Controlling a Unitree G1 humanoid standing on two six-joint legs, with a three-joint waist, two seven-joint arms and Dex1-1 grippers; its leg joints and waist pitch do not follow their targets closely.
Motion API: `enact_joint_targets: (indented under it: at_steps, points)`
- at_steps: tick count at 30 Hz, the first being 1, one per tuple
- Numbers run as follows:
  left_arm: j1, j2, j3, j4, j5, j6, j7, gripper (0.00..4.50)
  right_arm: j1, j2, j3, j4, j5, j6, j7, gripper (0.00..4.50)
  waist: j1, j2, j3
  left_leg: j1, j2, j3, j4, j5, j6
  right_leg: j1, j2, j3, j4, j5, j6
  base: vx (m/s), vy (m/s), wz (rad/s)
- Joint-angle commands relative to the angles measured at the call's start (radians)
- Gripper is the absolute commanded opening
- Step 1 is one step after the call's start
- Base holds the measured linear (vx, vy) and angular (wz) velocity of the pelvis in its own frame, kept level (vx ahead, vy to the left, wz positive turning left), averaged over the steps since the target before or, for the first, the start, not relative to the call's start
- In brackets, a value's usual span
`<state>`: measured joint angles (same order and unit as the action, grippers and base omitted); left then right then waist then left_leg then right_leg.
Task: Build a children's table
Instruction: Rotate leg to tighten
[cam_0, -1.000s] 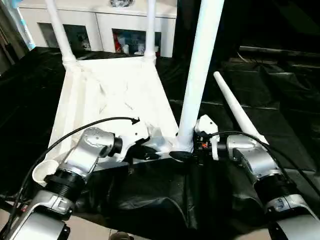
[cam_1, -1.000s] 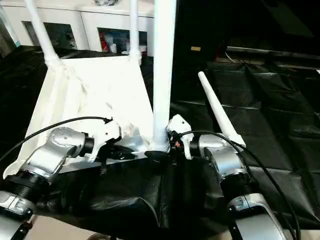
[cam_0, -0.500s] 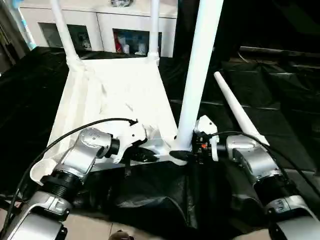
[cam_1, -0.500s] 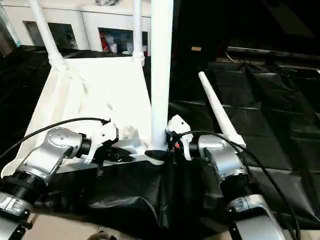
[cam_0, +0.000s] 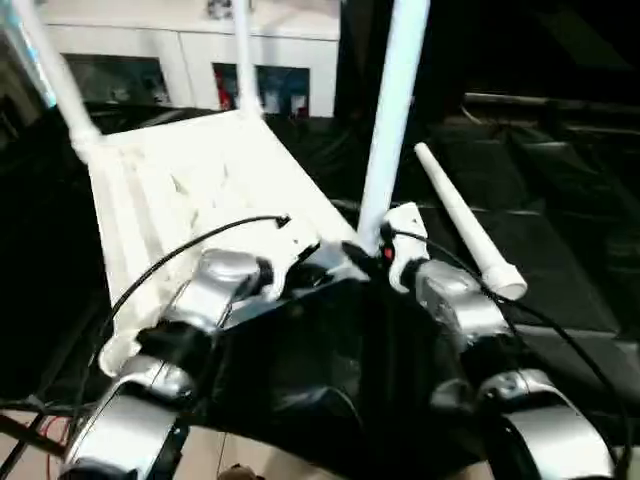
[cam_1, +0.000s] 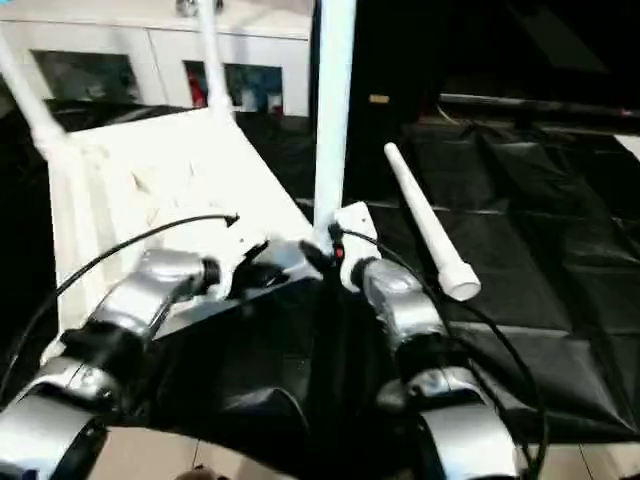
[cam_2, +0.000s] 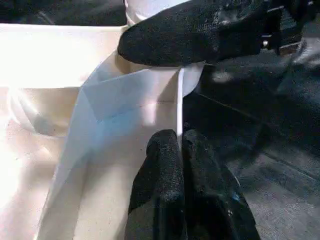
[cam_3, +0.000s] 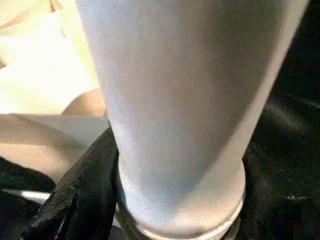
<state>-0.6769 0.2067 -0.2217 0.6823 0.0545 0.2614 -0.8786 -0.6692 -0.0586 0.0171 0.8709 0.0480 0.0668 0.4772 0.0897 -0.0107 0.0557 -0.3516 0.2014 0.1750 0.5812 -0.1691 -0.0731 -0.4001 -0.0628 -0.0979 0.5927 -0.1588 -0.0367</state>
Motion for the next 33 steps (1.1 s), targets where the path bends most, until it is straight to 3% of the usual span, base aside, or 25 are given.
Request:
enact_joint_targets:
  at_steps: [1,2,7,12,18,26,32,33]
  points:
    - [-0.058,-0.083,0.02,-0.026,-0.044,-0.04,0.063,0.0,-0.003,0.11,0.089,0.038,-0.005,-0.003,0.097,2.74,0.0,-0.008,-0.068,0.003,0.027,-0.009,-0.063,-0.217,0.034,0.048,-0.09,0.055,-0.084,-0.384,-0.123,0.0,0.0,0.0]
    - [-0.057,-0.084,0.02,-0.027,-0.045,-0.041,0.064,0.0,-0.006,0.111,0.086,0.04,0.0,-0.001,0.108,3.3,0.0,-0.008,-0.066,0.004,0.027,-0.008,-0.064,-0.219,0.037,0.048,-0.09,0.055,-0.085,-0.387,-0.123,0.0,0.0,0.0]
    - [-0.038,-0.066,0.002,-0.026,-0.031,-0.046,0.036,0.0,-0.018,0.083,0.087,0.048,-0.018,-0.031,0.113,3.74,-0.001,-0.007,-0.064,0.008,0.029,-0.009,-0.065,-0.239,0.035,0.044,-0.091,0.054,-0.092,-0.44,-0.11,0.0,0.0,0.0]
    - [-0.012,-0.039,-0.018,-0.042,-0.018,-0.036,-0.016,0.0,-0.008,0.022,0.092,0.012,-0.013,-0.042,0.211,3.74,-0.001,-0.01,-0.064,0.007,0.028,-0.008,-0.065,-0.245,0.039,0.046,-0.09,0.055,-0.092,-0.433,-0.113,0.0,0.0,0.0]
    - [0.037,0.025,-0.054,-0.11,-0.025,-0.07,-0.146,0.0,0.042,-0.093,0.142,-0.074,-0.023,-0.055,0.408,3.74,0.006,-0.012,-0.068,-0.002,0.034,-0.007,-0.062,-0.195,0.065,0.053,-0.088,0.056,-0.075,-0.322,-0.138,0.0,0.0,0.0]
    - [0.129,0.154,-0.09,-0.251,-0.063,-0.121,-0.362,0.0,0.109,-0.215,0.177,-0.213,0.022,-0.027,0.657,3.74,0.017,-0.005,-0.065,0.003,0.04,-0.006,-0.064,-0.225,0.059,0.048,-0.087,0.056,-0.075,-0.342,-0.151,0.0,0.0,0.0]
    - [0.155,0.186,-0.091,-0.291,-0.076,-0.119,-0.408,0.0,0.135,-0.242,0.193,-0.256,0.031,-0.006,0.728,3.74,0.02,-0.006,-0.062,0.005,0.037,-0.007,-0.066,-0.25,0.045,0.045,-0.088,0.056,-0.083,-0.407,-0.133,0.0,0.0,0.0]
    - [0.158,0.188,-0.092,-0.294,-0.078,-0.117,-0.41,0.0,0.139,-0.244,0.195,-0.263,0.034,-0.001,0.74,3.6,0.02,-0.012,-0.062,0.005,0.037,-0.007,-0.066,-0.251,0.044,0.045,-0.087,0.056,-0.084,-0.412,-0.129,0.0,0.0,0.0]
